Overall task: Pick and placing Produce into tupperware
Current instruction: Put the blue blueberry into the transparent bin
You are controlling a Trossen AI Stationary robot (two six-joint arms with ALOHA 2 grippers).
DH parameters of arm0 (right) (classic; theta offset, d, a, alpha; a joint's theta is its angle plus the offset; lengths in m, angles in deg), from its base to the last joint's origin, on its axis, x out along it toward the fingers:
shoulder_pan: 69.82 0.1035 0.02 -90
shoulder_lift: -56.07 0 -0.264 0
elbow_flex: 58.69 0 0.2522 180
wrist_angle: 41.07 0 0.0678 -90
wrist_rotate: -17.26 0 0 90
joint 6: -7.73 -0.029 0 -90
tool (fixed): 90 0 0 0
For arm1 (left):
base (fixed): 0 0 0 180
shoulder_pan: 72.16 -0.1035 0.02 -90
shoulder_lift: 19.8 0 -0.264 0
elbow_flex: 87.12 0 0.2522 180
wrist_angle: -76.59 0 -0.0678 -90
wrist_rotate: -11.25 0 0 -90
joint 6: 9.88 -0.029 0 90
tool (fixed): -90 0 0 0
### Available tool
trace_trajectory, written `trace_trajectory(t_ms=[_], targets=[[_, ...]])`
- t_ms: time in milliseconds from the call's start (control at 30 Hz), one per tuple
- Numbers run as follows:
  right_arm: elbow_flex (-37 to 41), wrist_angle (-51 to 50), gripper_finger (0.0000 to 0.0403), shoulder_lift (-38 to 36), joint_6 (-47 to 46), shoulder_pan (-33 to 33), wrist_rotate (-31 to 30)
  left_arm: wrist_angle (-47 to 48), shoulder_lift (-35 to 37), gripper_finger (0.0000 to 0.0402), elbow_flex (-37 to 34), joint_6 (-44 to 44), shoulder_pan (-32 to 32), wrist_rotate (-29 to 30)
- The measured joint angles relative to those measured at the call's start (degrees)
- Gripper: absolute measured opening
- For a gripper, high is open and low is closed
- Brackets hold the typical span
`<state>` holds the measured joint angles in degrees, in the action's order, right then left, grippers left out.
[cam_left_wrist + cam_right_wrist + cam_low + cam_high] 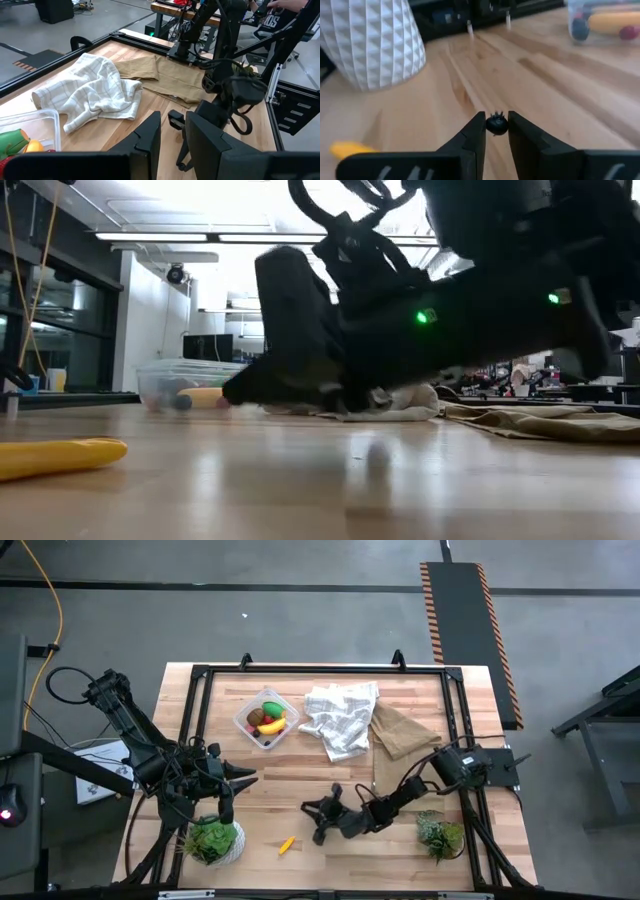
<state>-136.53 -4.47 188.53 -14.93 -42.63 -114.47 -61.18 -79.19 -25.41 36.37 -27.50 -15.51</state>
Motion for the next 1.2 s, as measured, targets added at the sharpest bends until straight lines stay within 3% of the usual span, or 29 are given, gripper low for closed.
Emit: trace_trajectory(t_ms=[333,500,700,900,1200], targets=[[0.0,12.29,0.0062,-0.57,0.68,-2.17,0.22,0.03,0.0,0.0079,0.0,-0.16,0.01,-0.83],[-0.02,13.67,0.0062,-4.97,0.69,-4.24,0.89,0.8,0.02,0.0079,-0.02,-0.19,0.01,-0.57],[-0.04,12.53,0.0062,-12.25,0.53,-7.89,6.51,0.85,0.02,0.0079,-0.02,2.2,0.01,-0.36],[-0.04,2.62,0.0062,-22.2,0.03,-11.63,10.09,1.7,0.02,0.0079,-0.02,6.75,0.01,-1.83],[-0.04,-22.13,0.0062,-38.92,-2.4,-17.49,16.9,1.66,0.02,0.0079,-0.02,14.47,-0.01,-2.61]])
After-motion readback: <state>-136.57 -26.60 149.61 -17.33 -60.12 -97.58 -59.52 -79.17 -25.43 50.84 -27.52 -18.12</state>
